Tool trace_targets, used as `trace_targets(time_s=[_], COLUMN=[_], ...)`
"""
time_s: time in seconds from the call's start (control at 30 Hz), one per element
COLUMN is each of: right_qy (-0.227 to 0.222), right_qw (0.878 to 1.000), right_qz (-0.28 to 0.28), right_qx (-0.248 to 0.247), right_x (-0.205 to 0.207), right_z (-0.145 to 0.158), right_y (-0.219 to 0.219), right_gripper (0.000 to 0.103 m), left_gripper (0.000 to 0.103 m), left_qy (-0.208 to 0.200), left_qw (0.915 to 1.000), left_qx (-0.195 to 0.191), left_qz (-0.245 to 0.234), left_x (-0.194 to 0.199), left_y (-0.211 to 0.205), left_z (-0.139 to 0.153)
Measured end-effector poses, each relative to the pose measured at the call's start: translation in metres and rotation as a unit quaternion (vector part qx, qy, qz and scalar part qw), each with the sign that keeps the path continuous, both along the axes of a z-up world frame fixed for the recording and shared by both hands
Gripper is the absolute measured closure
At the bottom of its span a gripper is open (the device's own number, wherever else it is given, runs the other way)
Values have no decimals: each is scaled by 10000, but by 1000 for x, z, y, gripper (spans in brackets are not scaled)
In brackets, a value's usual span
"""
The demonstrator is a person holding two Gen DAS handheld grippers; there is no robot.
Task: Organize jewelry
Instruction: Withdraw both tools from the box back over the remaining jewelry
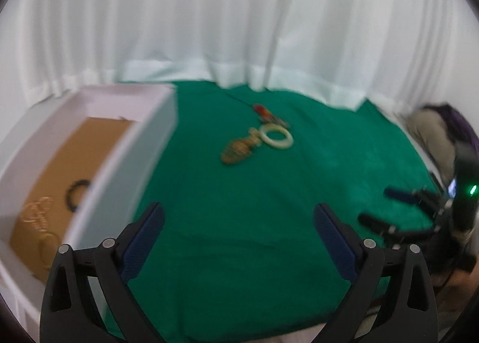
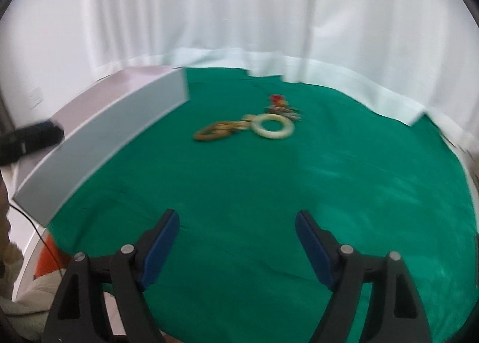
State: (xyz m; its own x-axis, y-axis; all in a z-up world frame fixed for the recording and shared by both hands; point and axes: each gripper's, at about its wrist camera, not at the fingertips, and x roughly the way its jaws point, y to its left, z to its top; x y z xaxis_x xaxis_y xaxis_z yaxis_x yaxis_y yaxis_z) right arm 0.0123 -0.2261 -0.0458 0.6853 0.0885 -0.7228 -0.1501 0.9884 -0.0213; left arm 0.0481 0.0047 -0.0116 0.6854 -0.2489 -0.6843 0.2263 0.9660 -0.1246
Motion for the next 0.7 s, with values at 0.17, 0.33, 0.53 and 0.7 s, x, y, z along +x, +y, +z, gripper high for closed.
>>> trace_targets(time_s=[0.17, 0.33, 0.53, 0.7], right_qy=[-95, 180, 186, 197], right_qw=[9994, 9991, 9993, 9993], right_qz=[-306, -316, -301, -246], right_qx=[91, 228, 100, 199], right_x=[-17, -17, -17, -20], right_z=[-4, -20, -25, -21], right_y=[-24, -26, -17, -17], right_gripper=[15, 15, 15, 15], left_gripper=[3, 3, 3, 3], left_qy=[386, 740, 644, 514], left_qw=[9988, 9965, 9976, 9985], left_qx=[178, 221, 139, 31], left_qz=[-248, -319, -212, -193], left_x=[-1, -3, -5, -6], left_y=[-25, -28, -19, -13], left_z=[-26, -41, -39, -36])
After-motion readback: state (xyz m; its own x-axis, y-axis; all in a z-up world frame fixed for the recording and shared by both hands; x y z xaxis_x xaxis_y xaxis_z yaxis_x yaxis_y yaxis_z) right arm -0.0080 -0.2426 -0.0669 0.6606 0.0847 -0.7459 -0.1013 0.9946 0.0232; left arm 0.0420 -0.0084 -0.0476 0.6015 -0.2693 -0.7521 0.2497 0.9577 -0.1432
